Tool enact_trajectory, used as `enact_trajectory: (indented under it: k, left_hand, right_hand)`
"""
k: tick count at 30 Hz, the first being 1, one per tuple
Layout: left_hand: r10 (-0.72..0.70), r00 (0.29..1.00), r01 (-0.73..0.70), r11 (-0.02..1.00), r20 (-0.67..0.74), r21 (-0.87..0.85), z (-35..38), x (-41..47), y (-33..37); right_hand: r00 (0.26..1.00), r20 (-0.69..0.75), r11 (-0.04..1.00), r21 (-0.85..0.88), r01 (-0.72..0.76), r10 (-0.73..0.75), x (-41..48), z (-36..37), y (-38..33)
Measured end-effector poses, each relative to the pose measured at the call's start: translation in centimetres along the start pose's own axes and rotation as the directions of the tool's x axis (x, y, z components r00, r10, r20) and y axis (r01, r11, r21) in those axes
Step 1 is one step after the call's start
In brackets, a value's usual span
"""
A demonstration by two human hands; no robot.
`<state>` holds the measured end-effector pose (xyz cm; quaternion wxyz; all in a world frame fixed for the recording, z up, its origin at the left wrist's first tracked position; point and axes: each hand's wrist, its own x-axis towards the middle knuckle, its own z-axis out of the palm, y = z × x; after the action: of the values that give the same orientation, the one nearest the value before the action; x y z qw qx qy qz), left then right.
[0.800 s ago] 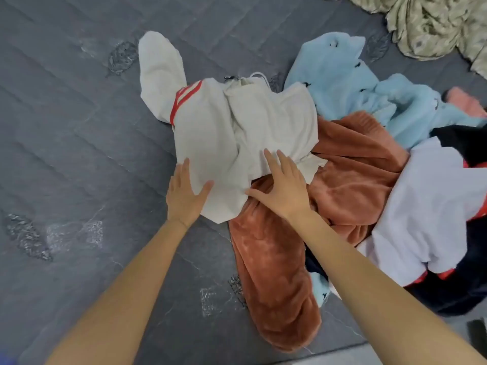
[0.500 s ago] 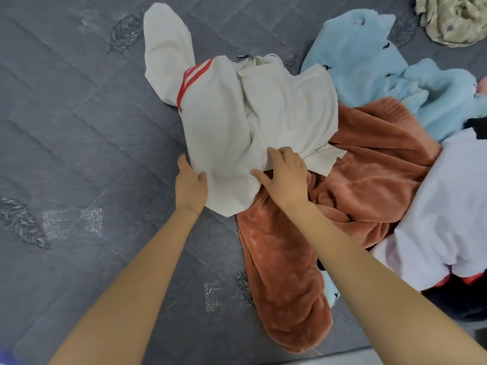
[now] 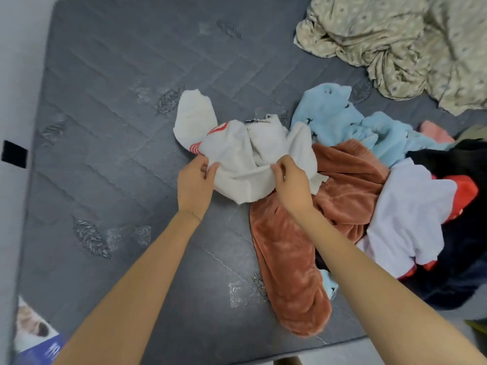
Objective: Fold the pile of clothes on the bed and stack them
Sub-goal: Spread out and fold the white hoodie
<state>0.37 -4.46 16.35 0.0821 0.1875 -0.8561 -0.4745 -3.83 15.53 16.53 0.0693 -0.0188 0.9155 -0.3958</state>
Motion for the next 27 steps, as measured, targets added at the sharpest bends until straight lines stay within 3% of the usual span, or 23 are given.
enact_trajectory:
  k: [9,16,21,27]
  left_hand:
    - [0.28,0.96,-0.276,0.947,-0.004,0.165,-12.4,-2.4,10.5]
    - [0.313,0.938,-0.31,0.95,-0.146,0.043,-19.9,-6.8,16.2]
    - [0.325,0.91,-0.34,0.94,-0.258,-0.012,-23.9,-10.3,18.6]
    - [0.322,0.861,-0.364,0.931,-0.393,-0.035,-29.2,-14.1,19.6]
  right_hand:
    - [0.965,-0.207,0.983,0.055,0.176,-0.162,-6.3,-6.6,-13.7]
    - [0.947,-0.243,0.955,0.159,0.251,-0.208,-11.6,-10.4,-21.2]
    - [0.951,-0.272,0.91,0.341,0.237,-0.147,-15.0,-12.1,-23.6]
    - [0.946,-0.247,0.865,0.405,0.296,-0.208,-19.0,-13.3,-26.4]
